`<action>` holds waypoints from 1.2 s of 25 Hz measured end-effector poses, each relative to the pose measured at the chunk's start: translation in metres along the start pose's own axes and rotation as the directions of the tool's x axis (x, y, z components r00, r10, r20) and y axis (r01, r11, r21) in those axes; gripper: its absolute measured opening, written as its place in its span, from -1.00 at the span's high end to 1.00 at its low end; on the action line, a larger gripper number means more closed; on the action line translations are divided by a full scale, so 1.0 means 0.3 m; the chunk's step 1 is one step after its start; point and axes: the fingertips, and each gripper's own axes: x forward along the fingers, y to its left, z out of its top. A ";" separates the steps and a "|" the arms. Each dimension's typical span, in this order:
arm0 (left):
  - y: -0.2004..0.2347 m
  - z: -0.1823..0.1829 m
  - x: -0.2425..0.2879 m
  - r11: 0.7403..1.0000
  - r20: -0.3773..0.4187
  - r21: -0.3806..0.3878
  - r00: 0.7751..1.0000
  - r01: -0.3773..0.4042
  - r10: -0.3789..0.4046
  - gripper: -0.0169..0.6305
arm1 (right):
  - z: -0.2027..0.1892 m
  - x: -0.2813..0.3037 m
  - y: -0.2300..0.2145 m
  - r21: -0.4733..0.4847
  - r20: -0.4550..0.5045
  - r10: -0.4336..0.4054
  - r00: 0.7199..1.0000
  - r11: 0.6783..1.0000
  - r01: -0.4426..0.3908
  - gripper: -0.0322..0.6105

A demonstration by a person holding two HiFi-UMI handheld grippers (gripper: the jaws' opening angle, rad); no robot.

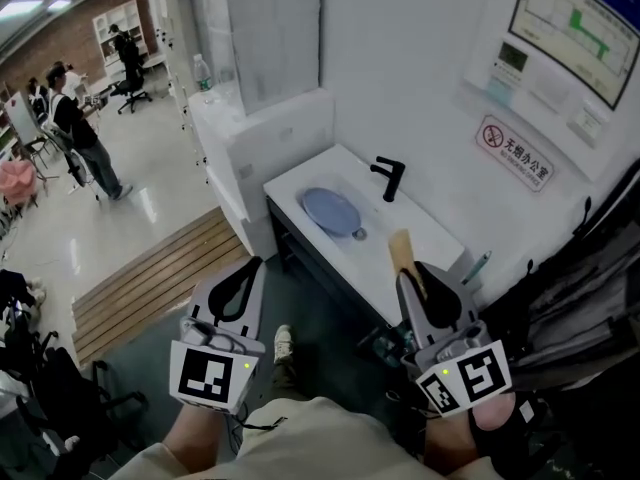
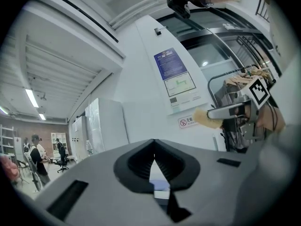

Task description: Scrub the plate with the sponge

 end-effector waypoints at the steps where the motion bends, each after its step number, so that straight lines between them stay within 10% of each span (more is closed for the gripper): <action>1: 0.021 -0.011 0.029 1.000 -0.005 -0.002 1.000 0.004 -0.004 0.93 | -0.007 0.031 -0.011 0.001 -0.005 -0.002 1.000 1.000 0.002 0.68; 30: 0.706 -0.249 0.940 0.971 -0.075 -0.032 0.968 0.236 -0.238 0.93 | -0.202 1.063 -0.306 0.007 -0.151 -0.135 0.979 0.990 0.138 0.68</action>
